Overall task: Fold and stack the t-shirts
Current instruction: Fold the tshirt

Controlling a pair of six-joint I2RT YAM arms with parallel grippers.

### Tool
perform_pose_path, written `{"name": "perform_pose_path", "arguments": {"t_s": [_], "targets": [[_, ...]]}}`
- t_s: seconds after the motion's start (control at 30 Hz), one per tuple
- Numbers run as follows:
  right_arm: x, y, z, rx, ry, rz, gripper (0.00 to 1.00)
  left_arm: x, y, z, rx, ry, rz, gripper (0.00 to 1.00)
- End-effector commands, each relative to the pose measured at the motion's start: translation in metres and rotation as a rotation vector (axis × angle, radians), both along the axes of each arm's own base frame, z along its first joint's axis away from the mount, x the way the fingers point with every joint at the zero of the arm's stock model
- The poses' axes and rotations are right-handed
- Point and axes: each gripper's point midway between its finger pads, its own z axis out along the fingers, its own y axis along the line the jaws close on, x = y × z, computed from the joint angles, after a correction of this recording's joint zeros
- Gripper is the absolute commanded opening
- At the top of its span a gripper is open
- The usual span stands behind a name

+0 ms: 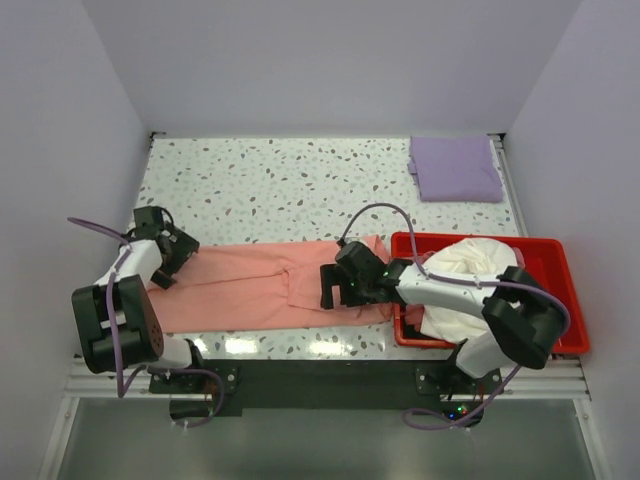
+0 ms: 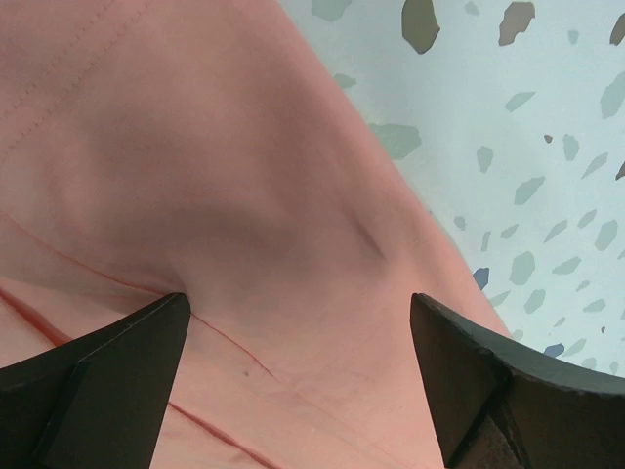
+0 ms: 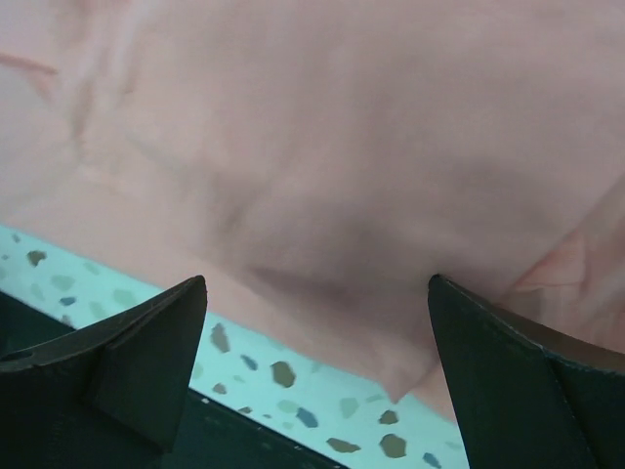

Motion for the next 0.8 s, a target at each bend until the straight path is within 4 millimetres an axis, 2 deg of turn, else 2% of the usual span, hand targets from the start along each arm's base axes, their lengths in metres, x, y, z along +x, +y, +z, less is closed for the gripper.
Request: {"name": "perform_pose_path", "arguments": {"t_s": [0.0, 0.1, 0.17, 0.2, 0.23, 0.27, 0.3, 0.33, 0.37, 0.5, 0.53, 0.57, 0.63, 0.67, 0.7, 0.73, 0.77], "targets": [[0.022, 0.002, -0.006, 0.105, 0.041, -0.059, 0.99, 0.01, -0.008, 0.008, -0.009, -0.067, -0.047, 1.0], [0.042, -0.012, -0.03, 0.027, 0.074, -0.08, 0.99, 0.012, -0.013, 0.013, -0.007, -0.082, -0.066, 1.0], [0.052, -0.018, -0.038, 0.014, 0.091, -0.078, 0.99, 0.013, -0.016, 0.014, 0.0, -0.09, -0.076, 1.0], [0.066, -0.02, -0.035, 0.027, 0.088, -0.097, 0.99, 0.014, -0.019, 0.015, 0.002, -0.091, -0.083, 1.0], [0.07, -0.023, -0.047, -0.003, 0.105, -0.081, 0.99, 0.012, -0.019, 0.013, 0.008, -0.079, -0.079, 1.0], [0.083, -0.019, -0.042, 0.002, 0.097, -0.071, 0.99, 0.012, -0.018, 0.012, 0.012, -0.072, -0.076, 1.0], [0.091, -0.023, -0.045, -0.016, 0.107, -0.078, 0.99, 0.01, -0.019, 0.011, 0.012, -0.064, -0.071, 1.0], [0.093, -0.028, -0.058, -0.055, 0.136, -0.061, 0.99, 0.009, -0.018, 0.011, 0.014, -0.062, -0.068, 1.0], [0.111, -0.02, -0.051, -0.041, 0.114, -0.056, 0.99, 0.01, -0.02, 0.012, 0.012, -0.063, -0.071, 1.0], [0.163, -0.031, -0.057, -0.078, 0.131, -0.09, 0.99, 0.007, -0.035, 0.016, -0.007, -0.07, -0.097, 1.0], [0.167, -0.029, -0.06, -0.071, 0.147, -0.058, 0.99, 0.006, -0.04, 0.016, -0.005, -0.075, -0.113, 1.0], [0.181, -0.027, -0.063, -0.074, 0.153, -0.056, 0.99, 0.006, -0.048, 0.017, -0.001, -0.081, -0.138, 1.0], [0.195, -0.026, -0.069, -0.081, 0.16, -0.045, 0.99, 0.002, -0.053, 0.019, 0.015, -0.083, -0.143, 1.0], [0.21, -0.021, -0.058, -0.067, 0.153, -0.041, 0.99, 0.001, -0.057, 0.021, 0.021, -0.085, -0.158, 1.0], [0.216, -0.024, -0.073, -0.077, 0.178, -0.052, 0.99, 0.0, -0.056, 0.02, 0.03, -0.076, -0.152, 1.0], [0.224, -0.023, -0.074, -0.073, 0.173, -0.055, 0.99, -0.001, -0.057, 0.022, 0.031, -0.072, -0.155, 1.0], [0.242, -0.013, -0.065, -0.045, 0.145, -0.044, 0.99, 0.0, -0.059, 0.022, 0.031, -0.072, -0.162, 1.0]]}}
